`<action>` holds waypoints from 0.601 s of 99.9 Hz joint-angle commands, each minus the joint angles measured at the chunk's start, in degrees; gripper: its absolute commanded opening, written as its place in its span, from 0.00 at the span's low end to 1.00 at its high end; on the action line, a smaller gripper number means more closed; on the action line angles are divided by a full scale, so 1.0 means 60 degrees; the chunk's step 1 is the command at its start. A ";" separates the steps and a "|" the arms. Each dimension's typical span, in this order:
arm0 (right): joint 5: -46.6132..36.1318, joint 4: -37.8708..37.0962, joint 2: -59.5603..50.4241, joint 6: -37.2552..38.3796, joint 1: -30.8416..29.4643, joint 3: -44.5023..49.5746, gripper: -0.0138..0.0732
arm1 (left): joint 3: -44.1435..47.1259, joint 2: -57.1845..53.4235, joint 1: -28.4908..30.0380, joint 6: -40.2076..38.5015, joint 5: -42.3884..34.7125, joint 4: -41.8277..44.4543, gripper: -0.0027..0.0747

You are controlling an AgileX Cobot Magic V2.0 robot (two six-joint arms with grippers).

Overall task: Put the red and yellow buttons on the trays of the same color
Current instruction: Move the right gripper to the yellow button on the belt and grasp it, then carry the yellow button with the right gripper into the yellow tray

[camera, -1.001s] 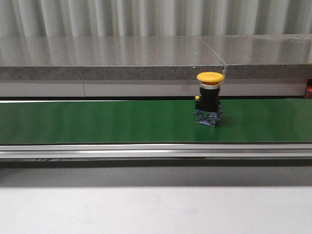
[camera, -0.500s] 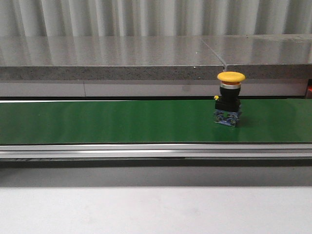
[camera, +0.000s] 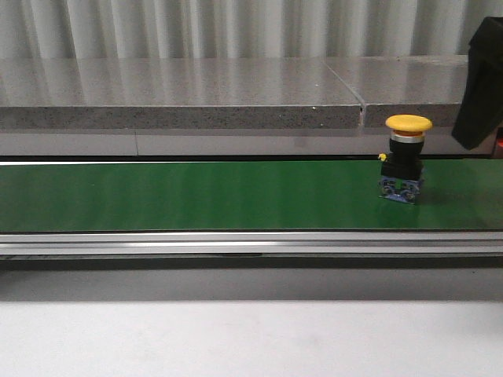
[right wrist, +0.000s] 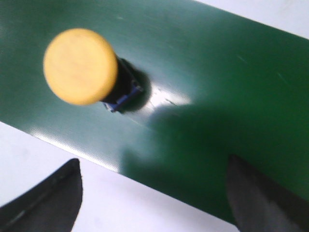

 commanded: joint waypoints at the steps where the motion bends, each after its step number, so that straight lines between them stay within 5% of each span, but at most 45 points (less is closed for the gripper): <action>1: -0.0749 0.0081 -0.0021 -0.0134 0.0297 -0.0249 0.85 | -0.0252 0.0036 -0.0062 -0.0010 -0.0716 -0.0082 0.01; 35: -0.2431 0.0081 0.0878 -0.0134 0.0626 -0.0260 0.83 | -0.0252 0.0036 -0.0062 -0.0010 -0.0716 -0.0082 0.01; 60: -0.2764 0.0081 0.1168 -0.0134 0.0626 -0.0260 0.53 | -0.0252 0.0036 -0.0062 -0.0010 -0.0716 -0.0082 0.01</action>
